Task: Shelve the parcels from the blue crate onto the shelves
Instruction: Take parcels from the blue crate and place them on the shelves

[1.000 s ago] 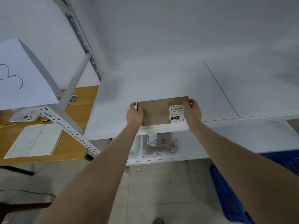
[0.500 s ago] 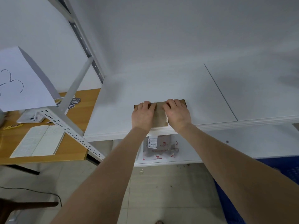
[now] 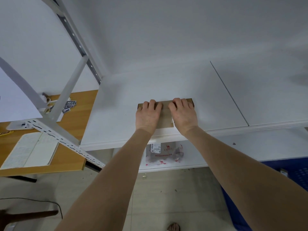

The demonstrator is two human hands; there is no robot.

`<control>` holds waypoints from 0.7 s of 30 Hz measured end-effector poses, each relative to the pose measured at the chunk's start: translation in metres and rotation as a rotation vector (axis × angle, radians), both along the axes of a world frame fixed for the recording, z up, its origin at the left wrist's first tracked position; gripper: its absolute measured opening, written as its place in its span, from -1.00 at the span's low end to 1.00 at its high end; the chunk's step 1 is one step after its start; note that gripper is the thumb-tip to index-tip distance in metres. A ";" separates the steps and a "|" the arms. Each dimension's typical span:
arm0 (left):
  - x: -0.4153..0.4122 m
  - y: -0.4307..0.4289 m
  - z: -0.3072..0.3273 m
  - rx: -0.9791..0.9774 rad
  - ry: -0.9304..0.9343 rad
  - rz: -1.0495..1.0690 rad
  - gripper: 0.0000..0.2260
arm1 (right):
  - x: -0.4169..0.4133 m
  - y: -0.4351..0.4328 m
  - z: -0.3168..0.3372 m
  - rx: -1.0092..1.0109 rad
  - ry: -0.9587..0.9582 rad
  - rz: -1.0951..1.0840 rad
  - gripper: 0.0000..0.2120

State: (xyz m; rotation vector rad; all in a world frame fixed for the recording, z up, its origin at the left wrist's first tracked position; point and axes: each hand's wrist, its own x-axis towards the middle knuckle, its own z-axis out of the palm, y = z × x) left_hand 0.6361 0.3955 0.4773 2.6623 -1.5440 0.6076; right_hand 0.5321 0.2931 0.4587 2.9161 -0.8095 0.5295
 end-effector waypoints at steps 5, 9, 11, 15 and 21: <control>0.006 -0.019 0.002 0.041 0.085 0.045 -0.45 | 0.009 -0.017 0.007 0.063 0.045 -0.008 -0.55; 0.011 -0.029 0.009 0.080 0.103 0.068 -0.45 | 0.016 -0.028 0.007 0.077 0.055 -0.018 -0.54; 0.014 -0.033 0.010 0.076 0.107 0.077 -0.48 | 0.021 -0.032 0.008 0.079 0.053 -0.023 -0.53; 0.019 -0.040 0.008 0.068 0.115 0.093 -0.50 | 0.028 -0.039 0.003 0.060 0.033 -0.036 -0.48; 0.020 -0.039 0.005 0.076 0.140 0.065 -0.48 | 0.027 -0.037 0.003 0.081 0.047 -0.038 -0.50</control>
